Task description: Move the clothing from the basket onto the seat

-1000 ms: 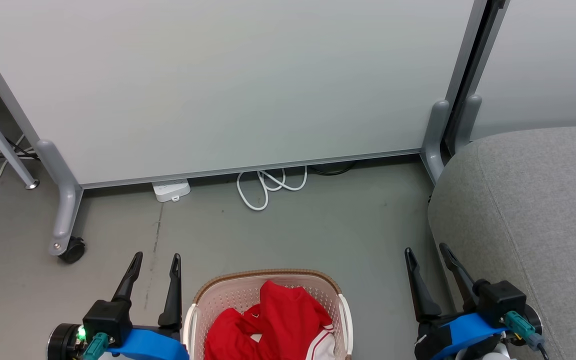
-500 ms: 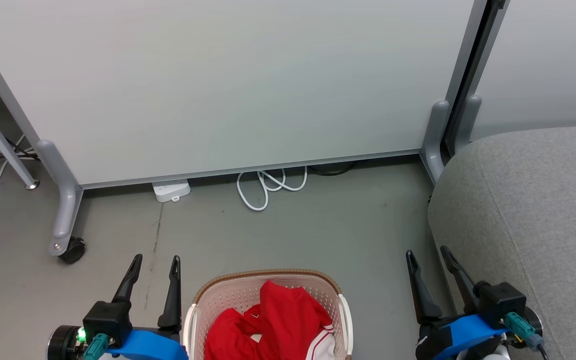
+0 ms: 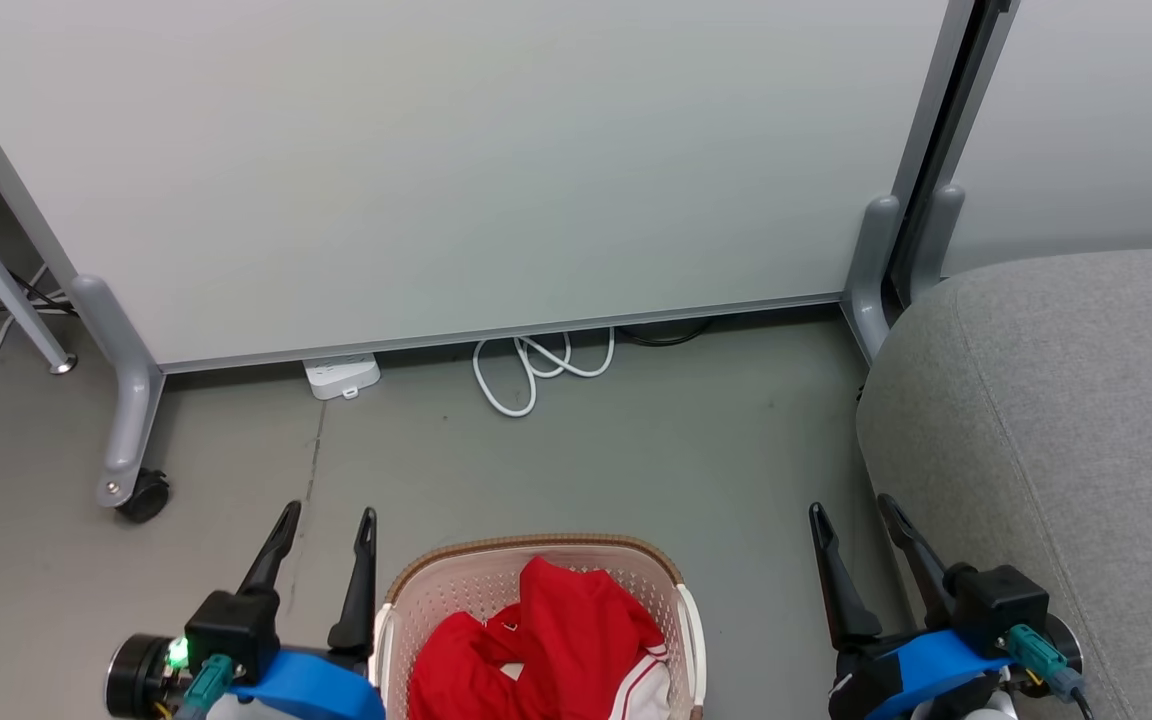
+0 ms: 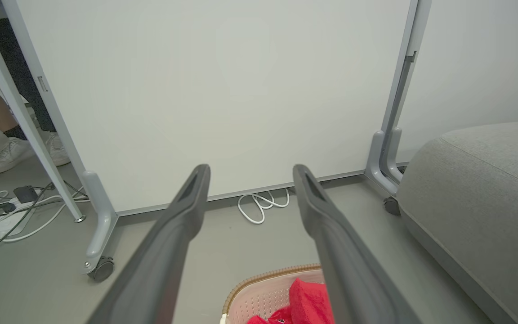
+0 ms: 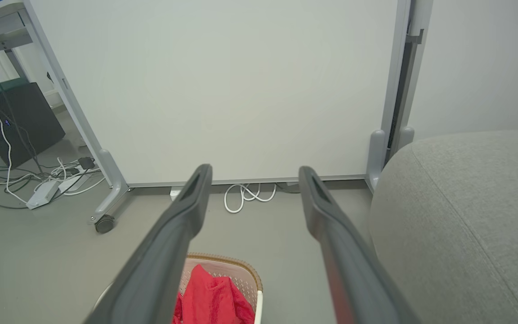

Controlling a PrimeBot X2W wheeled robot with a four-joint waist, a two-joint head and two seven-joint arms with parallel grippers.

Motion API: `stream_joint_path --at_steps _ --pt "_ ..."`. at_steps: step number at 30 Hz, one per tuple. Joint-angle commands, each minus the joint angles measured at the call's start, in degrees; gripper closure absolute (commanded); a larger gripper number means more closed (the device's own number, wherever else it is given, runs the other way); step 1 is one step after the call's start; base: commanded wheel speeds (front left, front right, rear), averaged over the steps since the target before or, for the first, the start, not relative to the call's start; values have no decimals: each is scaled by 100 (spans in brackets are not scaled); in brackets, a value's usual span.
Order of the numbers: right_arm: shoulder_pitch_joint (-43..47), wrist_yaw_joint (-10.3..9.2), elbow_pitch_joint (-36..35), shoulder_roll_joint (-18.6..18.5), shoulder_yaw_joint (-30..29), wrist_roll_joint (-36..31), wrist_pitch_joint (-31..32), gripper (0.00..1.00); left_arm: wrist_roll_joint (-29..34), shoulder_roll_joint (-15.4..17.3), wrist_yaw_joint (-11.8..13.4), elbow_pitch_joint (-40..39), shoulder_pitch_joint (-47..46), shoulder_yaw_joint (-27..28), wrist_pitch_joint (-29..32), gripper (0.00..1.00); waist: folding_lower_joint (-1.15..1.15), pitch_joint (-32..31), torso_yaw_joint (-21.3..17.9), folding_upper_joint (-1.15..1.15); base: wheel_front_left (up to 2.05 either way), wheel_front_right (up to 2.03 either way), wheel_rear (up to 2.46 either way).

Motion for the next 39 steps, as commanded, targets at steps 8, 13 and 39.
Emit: stream_joint_path --at_steps 8,13,39 --pt "-204 -2 -1 -15 81 -27 -32 0 320 205 -250 492 -753 -405 -18 0 0 292 -130 0 0 0 0" --pt "-350 -2 -67 -16 101 -52 -32 0 404 353 -330 882 -1166 -713 -18 0 0 634 -285 0 0 0 0" --pt "-1452 -2 -578 -12 51 -178 -31 0 447 1067 -373 2797 -3092 -2970 -18 0 0 2875 -868 0 0 0 0"
